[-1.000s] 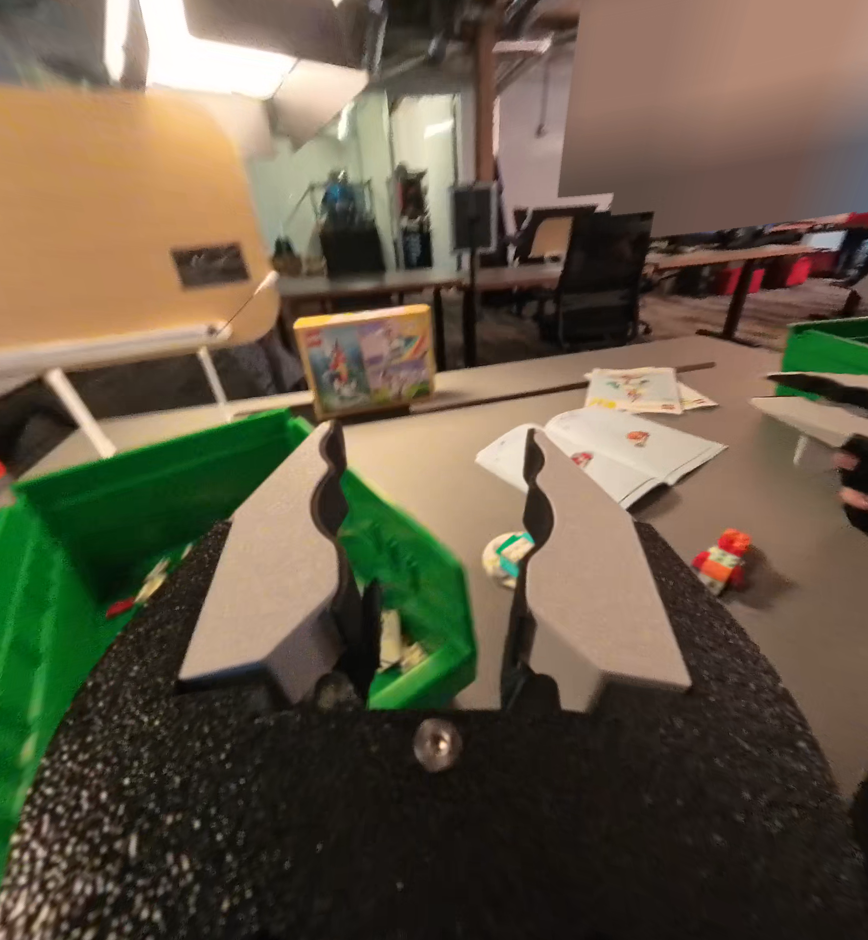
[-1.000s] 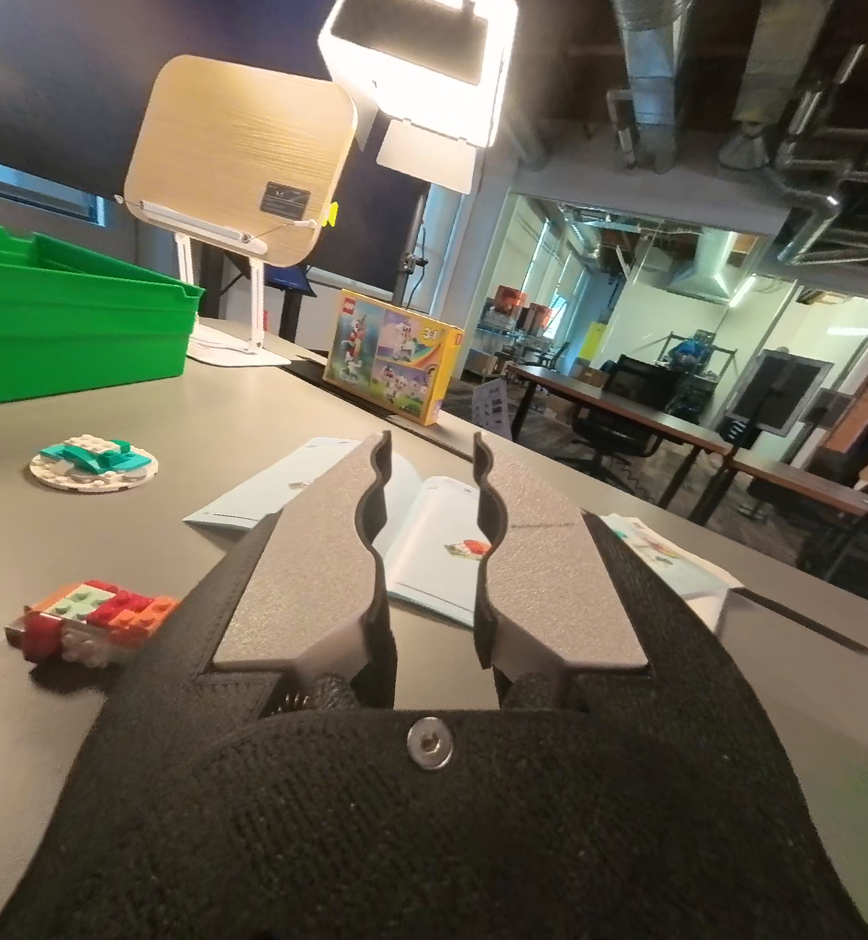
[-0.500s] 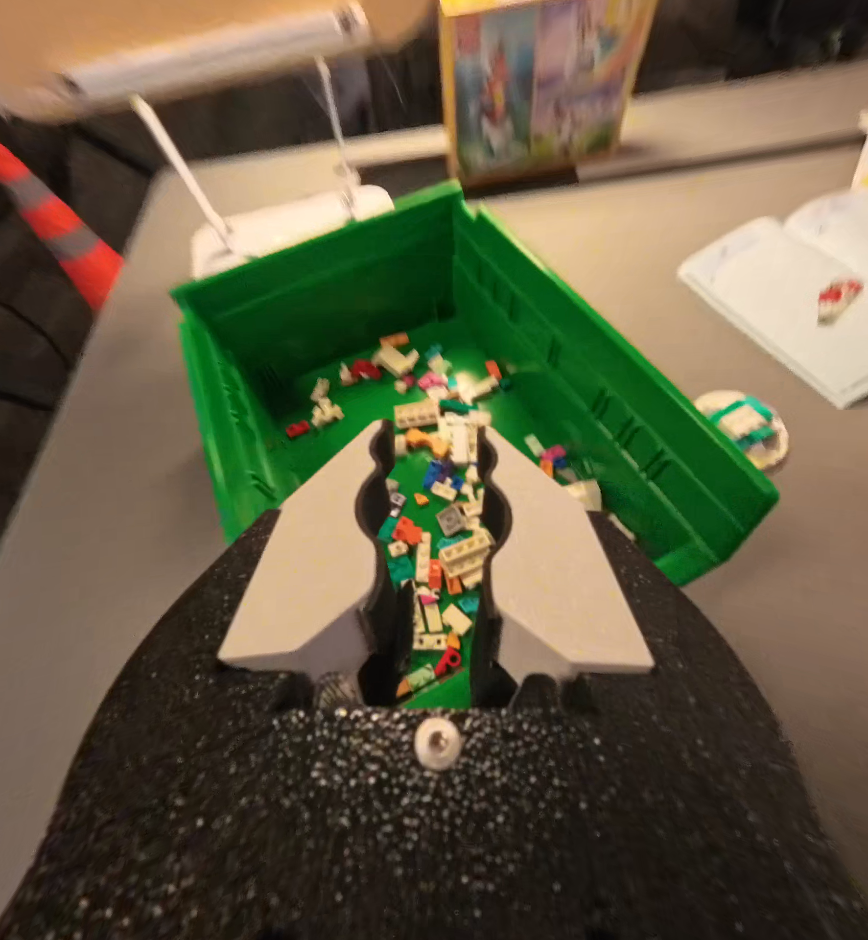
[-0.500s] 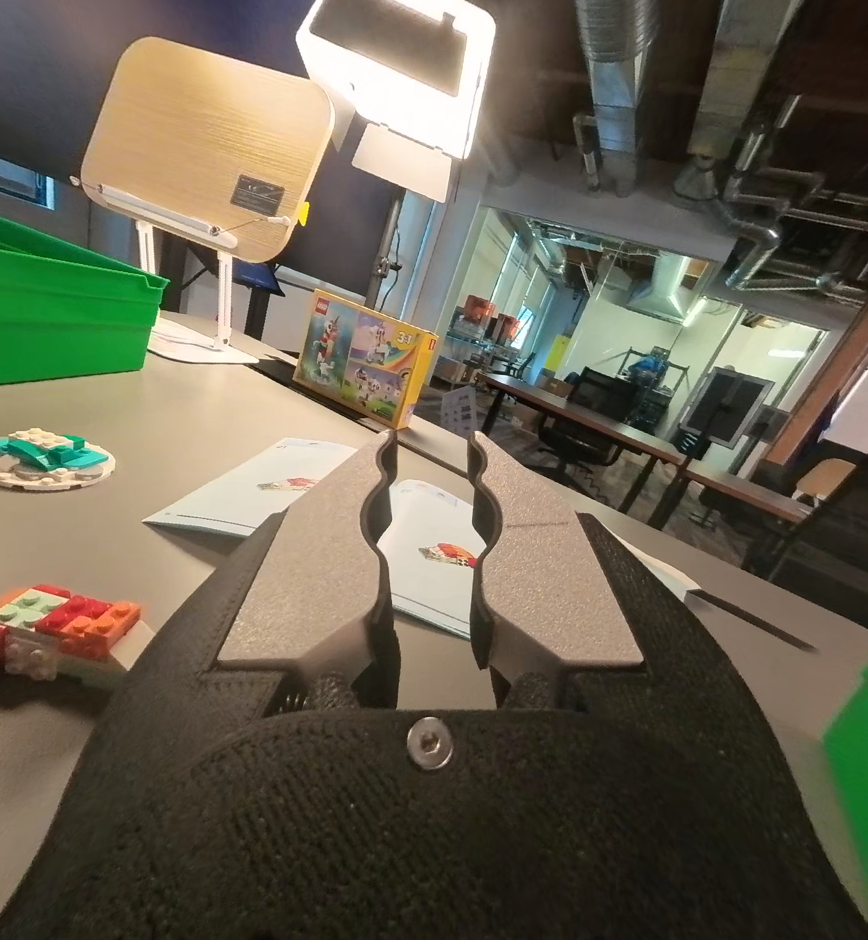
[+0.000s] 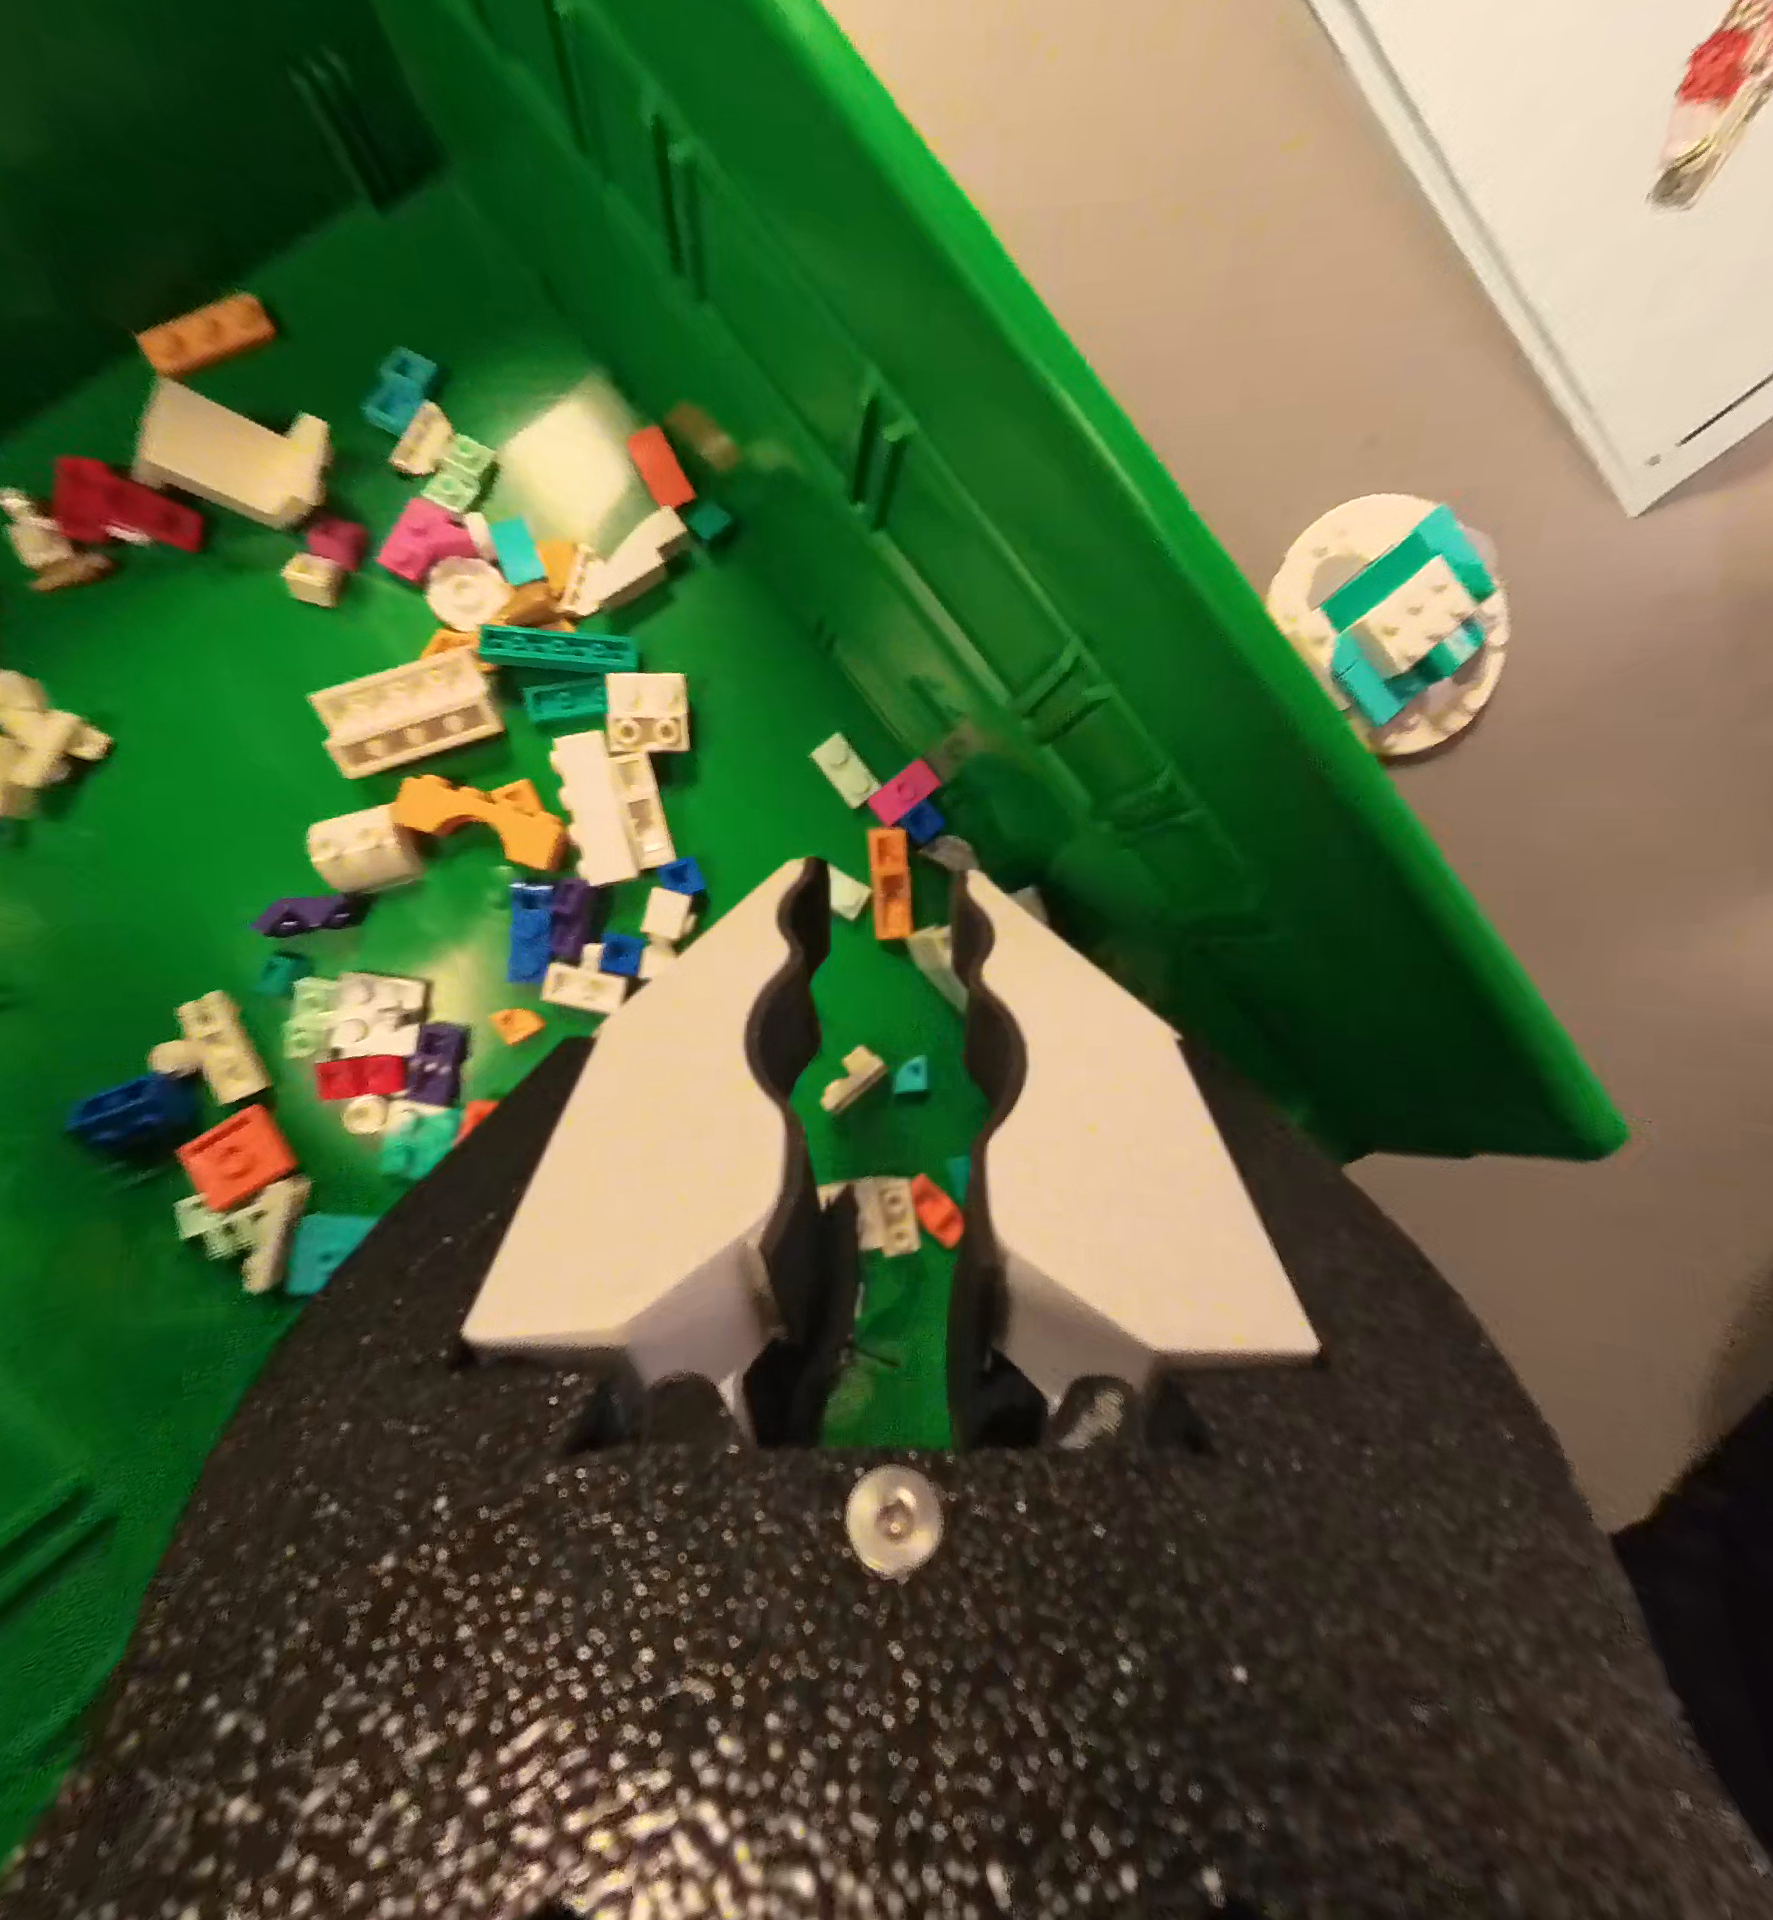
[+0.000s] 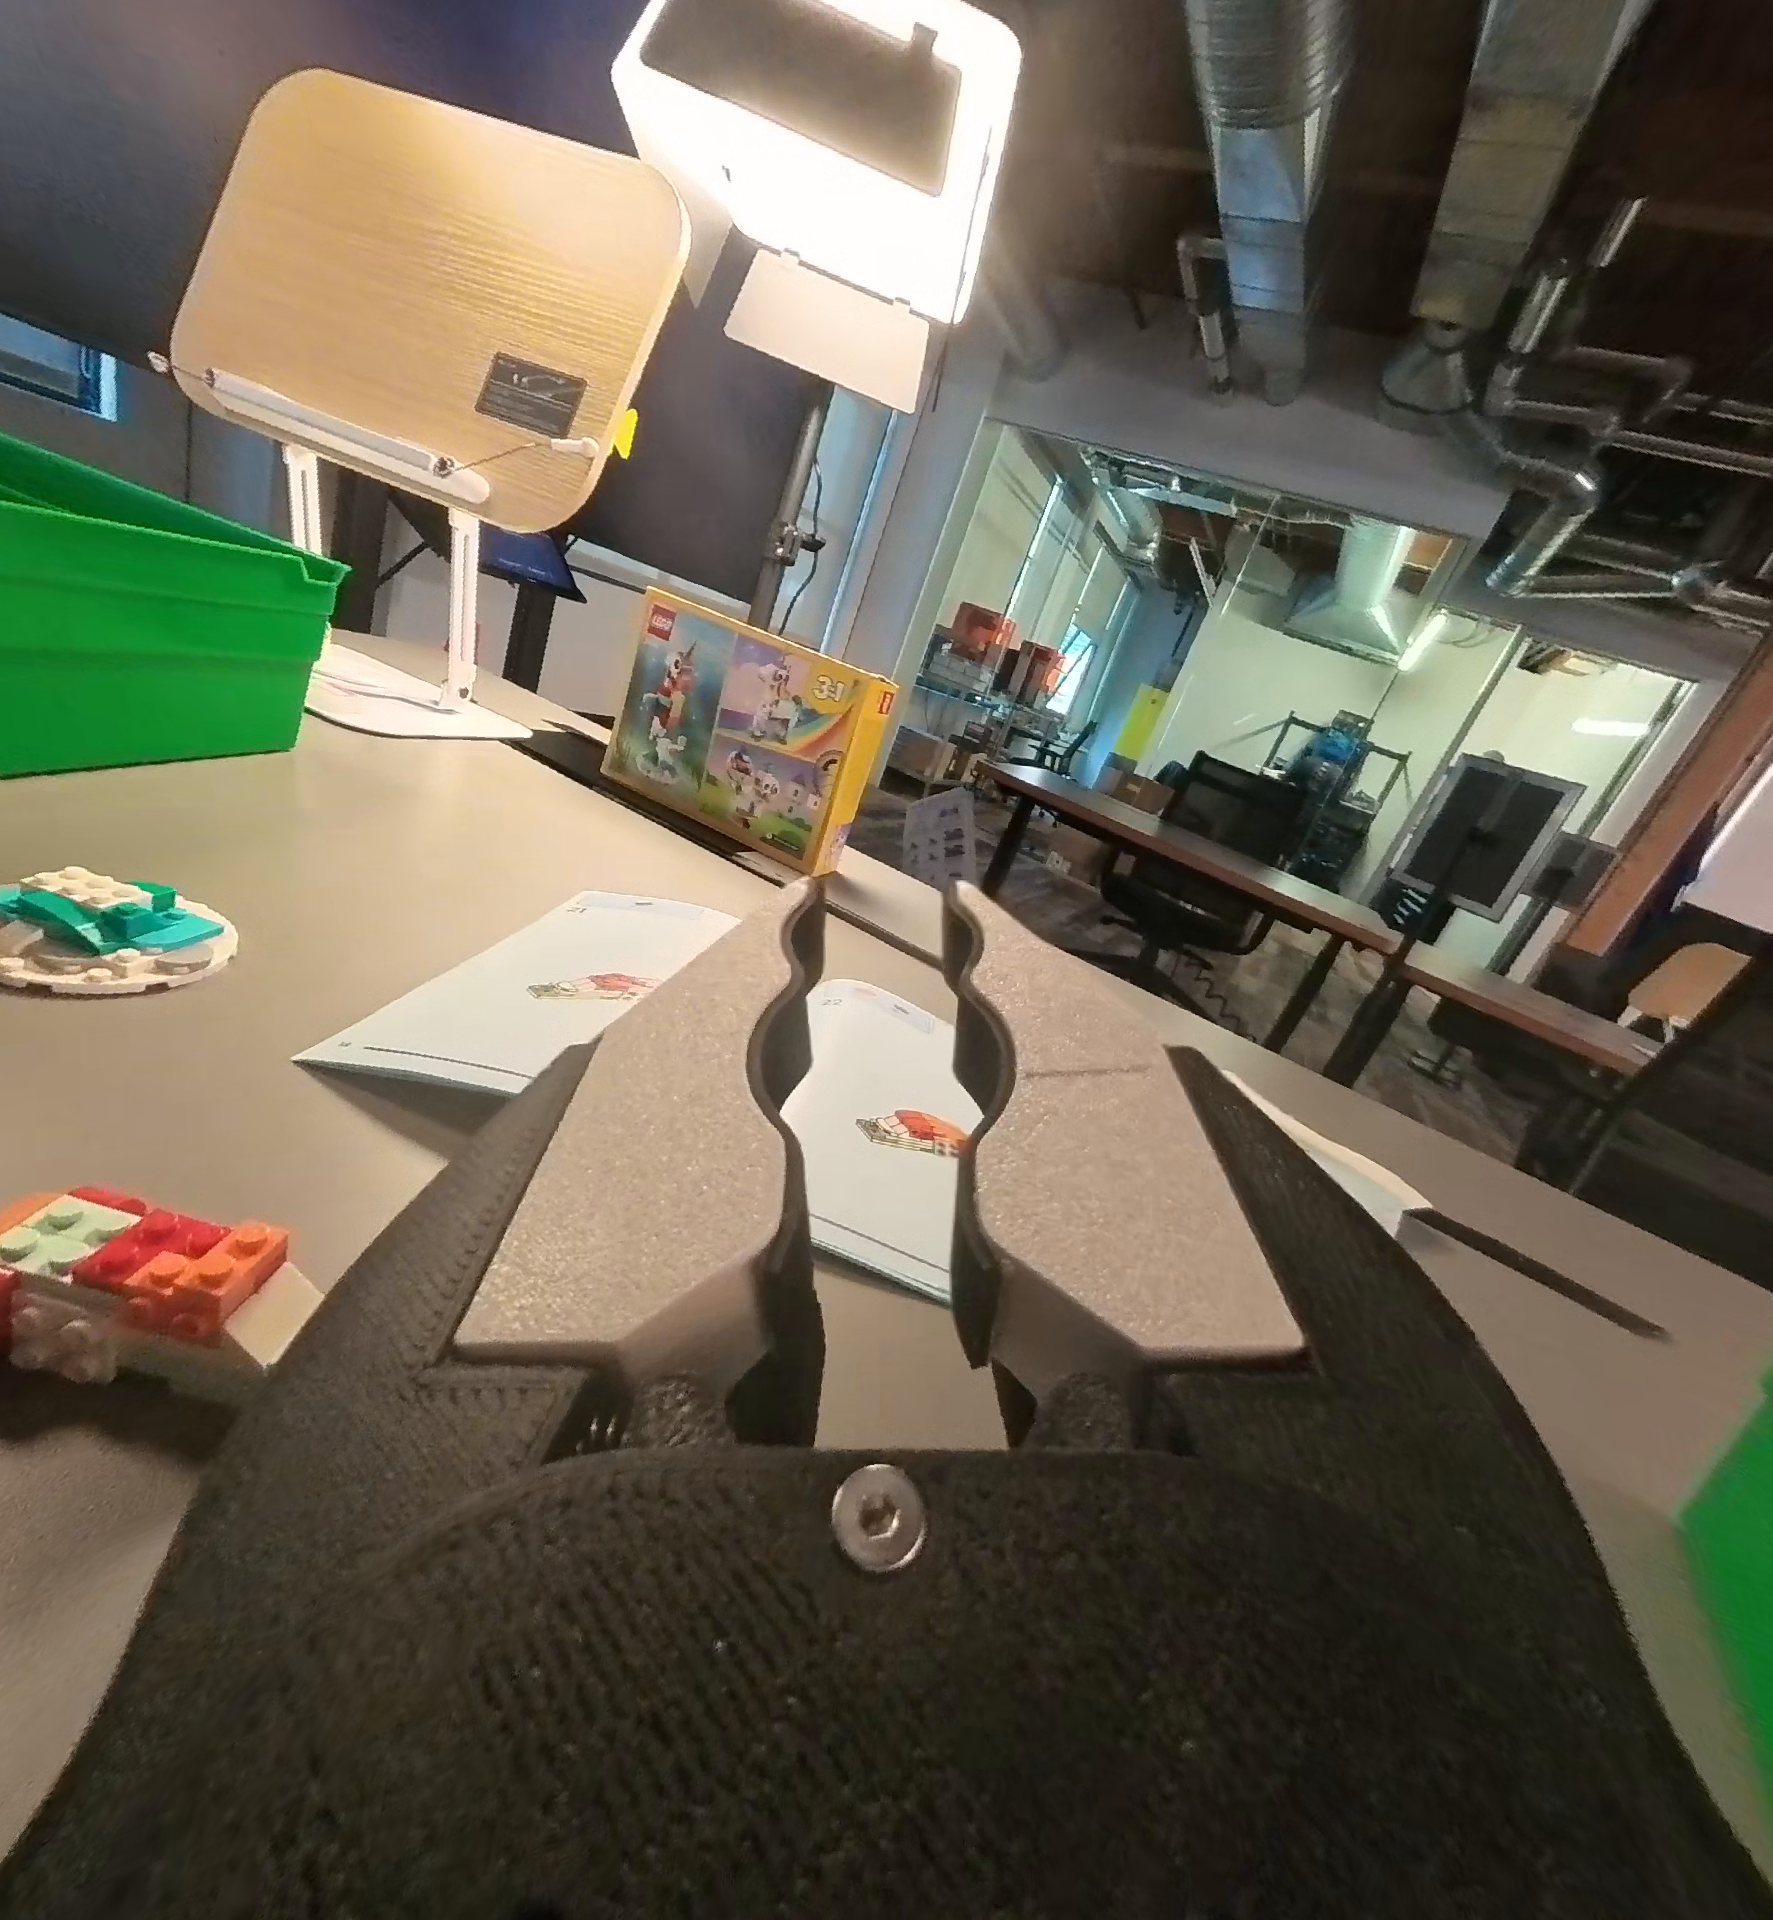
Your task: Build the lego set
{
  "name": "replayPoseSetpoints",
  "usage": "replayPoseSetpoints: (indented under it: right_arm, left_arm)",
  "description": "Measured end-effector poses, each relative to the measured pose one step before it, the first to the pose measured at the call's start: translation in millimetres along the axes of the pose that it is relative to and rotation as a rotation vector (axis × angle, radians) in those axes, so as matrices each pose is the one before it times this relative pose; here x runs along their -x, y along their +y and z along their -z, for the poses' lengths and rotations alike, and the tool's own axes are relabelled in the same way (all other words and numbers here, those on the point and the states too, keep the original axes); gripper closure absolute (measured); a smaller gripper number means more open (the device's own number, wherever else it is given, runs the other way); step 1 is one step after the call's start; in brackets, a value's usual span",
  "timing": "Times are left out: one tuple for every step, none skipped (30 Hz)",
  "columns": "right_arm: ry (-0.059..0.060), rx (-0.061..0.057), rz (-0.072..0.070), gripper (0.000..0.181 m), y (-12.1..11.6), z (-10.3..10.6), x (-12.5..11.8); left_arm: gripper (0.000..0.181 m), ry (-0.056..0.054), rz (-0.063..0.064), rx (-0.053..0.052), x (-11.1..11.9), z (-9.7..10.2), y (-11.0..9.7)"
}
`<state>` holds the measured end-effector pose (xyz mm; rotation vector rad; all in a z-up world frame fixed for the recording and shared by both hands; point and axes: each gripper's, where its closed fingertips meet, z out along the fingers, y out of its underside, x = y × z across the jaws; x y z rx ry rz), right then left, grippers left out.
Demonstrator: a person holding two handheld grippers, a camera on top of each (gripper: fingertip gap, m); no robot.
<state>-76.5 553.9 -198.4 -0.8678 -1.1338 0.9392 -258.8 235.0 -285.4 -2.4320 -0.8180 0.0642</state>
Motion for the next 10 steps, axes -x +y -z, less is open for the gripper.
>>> replayPoseSetpoints:
  right_arm:
    - [-0.0059,0.0015,0.0021,0.163,0.08,0.05,1.06]
    - [-0.0043,0.0025,0.0022,0.164,0.29,-0.09,0.77]
    - [-0.0041,0.0025,0.0028,0.165,0.28,-0.28,0.82]
    - [-0.0035,0.0020,0.0028,0.166,0.29,-0.20,0.76]
    - [-0.0020,0.0005,0.0025,0.167,0.07,-0.02,0.43]
    - [-0.0017,-0.0008,0.0016,0.168,-0.15,0.08,0.42]
    - [-0.0007,-0.0012,0.0004,0.169,-0.11,0.13,0.07]
    - [0.0000,-0.0007,-0.0006,0.169,-0.07,0.04,-0.07]
    - [0.0008,-0.0005,-0.0010,0.169,-0.13,0.04,-0.18]
    - [0.0010,-0.0006,-0.0011,0.169,-0.05,0.14,-0.28]
  left_arm:
    - [0.160,0.0102,0.0180,-0.0010,-1.60,-2.89,0.00]
    - [0.158,-0.0062,0.0047,0.0056,0.25,-2.45,1.27]
    - [0.157,-0.0093,-0.0005,0.0014,0.11,-2.16,0.73]
    - [0.156,0.0006,0.0000,0.0008,-1.58,-1.67,0.79]
    - [0.154,0.0016,0.0006,0.0010,-1.85,-1.25,0.73]
    - [0.153,-0.0071,-0.0026,0.0031,-0.06,-1.00,1.10]
    - [0.151,-0.0119,-0.0025,0.0074,1.21,-0.51,1.62]
    - [0.151,-0.0088,0.0008,0.0122,1.71,-0.26,2.04]
    - [0.151,-0.0021,0.0040,0.0172,1.63,-0.26,2.27]
    - [0.151,0.0042,0.0066,0.0161,1.50,-0.18,1.73]
